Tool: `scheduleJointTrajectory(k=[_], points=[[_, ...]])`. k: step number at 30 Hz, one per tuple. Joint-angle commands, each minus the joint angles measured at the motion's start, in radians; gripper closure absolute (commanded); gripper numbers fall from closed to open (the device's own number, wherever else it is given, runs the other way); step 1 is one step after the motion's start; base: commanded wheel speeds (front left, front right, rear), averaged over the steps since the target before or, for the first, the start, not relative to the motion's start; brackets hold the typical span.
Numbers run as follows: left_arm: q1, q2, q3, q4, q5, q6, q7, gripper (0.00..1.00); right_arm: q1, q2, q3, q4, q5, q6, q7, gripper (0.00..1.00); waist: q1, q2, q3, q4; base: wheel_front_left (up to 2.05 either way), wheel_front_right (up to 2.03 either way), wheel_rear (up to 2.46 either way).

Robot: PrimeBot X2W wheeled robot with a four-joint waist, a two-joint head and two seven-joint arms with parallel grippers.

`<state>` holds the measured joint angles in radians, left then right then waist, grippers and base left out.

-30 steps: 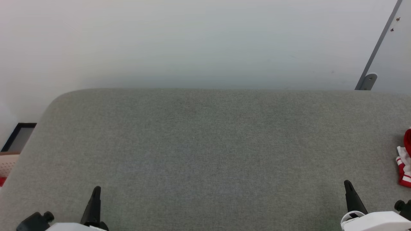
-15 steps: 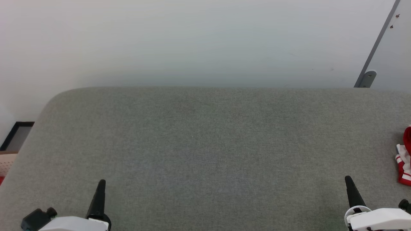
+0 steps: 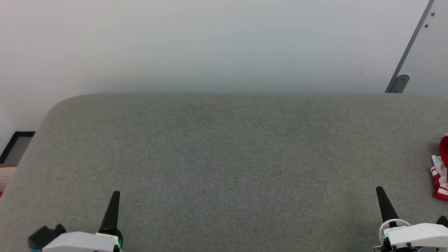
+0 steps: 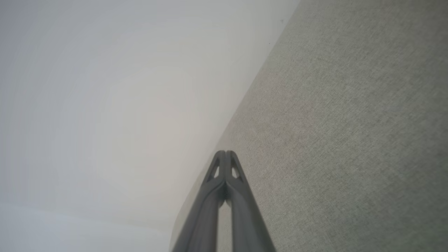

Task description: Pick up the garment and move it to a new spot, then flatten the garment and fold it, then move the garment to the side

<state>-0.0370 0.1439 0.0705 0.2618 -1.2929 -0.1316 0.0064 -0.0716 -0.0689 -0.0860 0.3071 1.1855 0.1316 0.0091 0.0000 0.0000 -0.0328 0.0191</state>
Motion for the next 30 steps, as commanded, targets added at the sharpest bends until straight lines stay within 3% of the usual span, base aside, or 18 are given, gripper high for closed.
scheduleJointTrajectory(k=[1, 30], points=[[-0.023, -0.001, 0.008, -0.011, -0.023, 0.001, 0.007, 1.00, -0.022, 0.001, -0.004, -0.014, 0.035, -0.001, 0.007, 1.00, 0.0000, 0.0000, 0.001, -0.001, 0.00, 0.00, 0.00], [-0.056, -0.059, 0.031, -0.015, -0.203, 0.001, 0.071, 1.00, -0.034, 0.013, -0.020, -0.046, 0.275, -0.001, 0.069, 1.00, 0.0000, 0.0000, 0.020, -0.011, 0.00, 0.00, 0.00]])
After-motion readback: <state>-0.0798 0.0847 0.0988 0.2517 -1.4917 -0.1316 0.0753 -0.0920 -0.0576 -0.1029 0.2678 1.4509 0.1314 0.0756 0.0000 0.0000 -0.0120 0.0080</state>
